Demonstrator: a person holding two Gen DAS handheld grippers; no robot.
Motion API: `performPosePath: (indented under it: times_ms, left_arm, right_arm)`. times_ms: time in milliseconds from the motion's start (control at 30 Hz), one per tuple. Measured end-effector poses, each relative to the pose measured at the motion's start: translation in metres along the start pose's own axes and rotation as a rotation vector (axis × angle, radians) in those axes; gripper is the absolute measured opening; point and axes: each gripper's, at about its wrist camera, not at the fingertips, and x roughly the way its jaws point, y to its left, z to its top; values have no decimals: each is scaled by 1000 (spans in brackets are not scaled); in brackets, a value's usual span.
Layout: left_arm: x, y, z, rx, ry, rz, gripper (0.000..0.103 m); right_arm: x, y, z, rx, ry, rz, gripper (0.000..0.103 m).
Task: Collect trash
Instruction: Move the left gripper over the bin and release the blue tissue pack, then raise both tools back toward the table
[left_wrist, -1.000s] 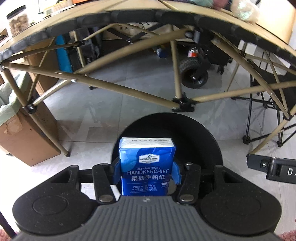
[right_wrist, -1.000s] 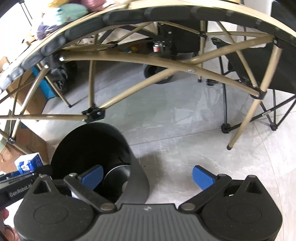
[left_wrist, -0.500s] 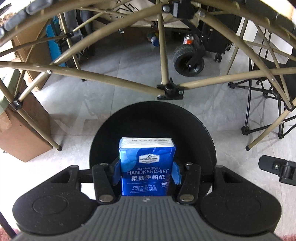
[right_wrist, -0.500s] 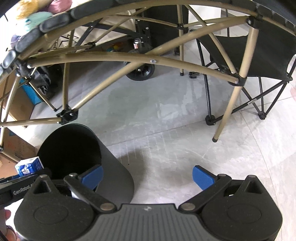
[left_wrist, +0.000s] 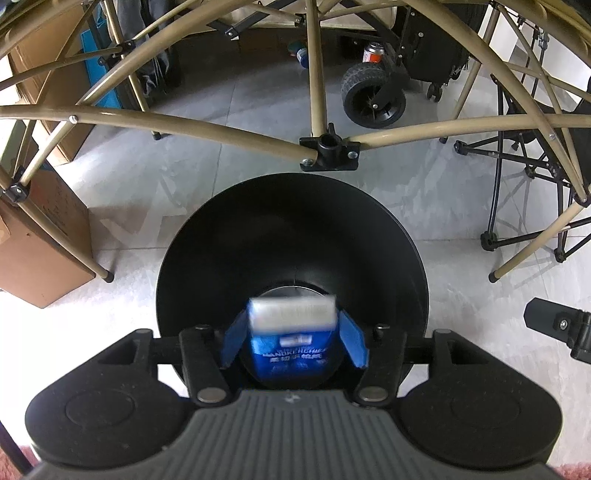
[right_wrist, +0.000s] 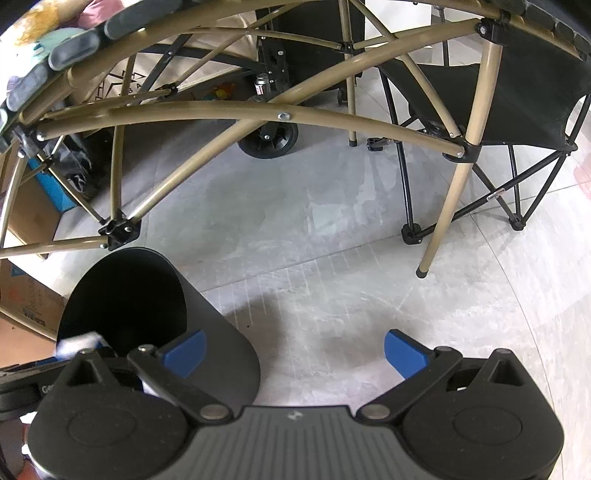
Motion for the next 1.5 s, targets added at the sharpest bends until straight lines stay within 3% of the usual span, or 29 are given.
performPosePath:
  times_ms: [33, 100, 200, 867, 1267, 1500]
  left_arm:
    - [0, 0, 0, -3, 1, 0, 70]
    - [-1, 1, 1, -13, 5, -8, 92]
    - [-2, 2, 1, -19, 14, -21, 99]
    - [-10, -4, -3, 27, 76, -41, 101]
    - [-33, 4, -5, 41, 24, -50, 101]
    - [-62, 16, -8, 37, -59, -51, 101]
  right_arm:
    - [0, 0, 0, 0, 0, 0, 103]
    - [0, -1, 0, 1, -1, -1, 103]
    - [-1, -1, 0, 4, -3, -2, 103]
    - [-4, -1, 2, 4, -14, 1, 103]
    - [-19, 1, 1, -7, -44, 24, 103]
    - [-45, 6, 1, -23, -109, 40, 103]
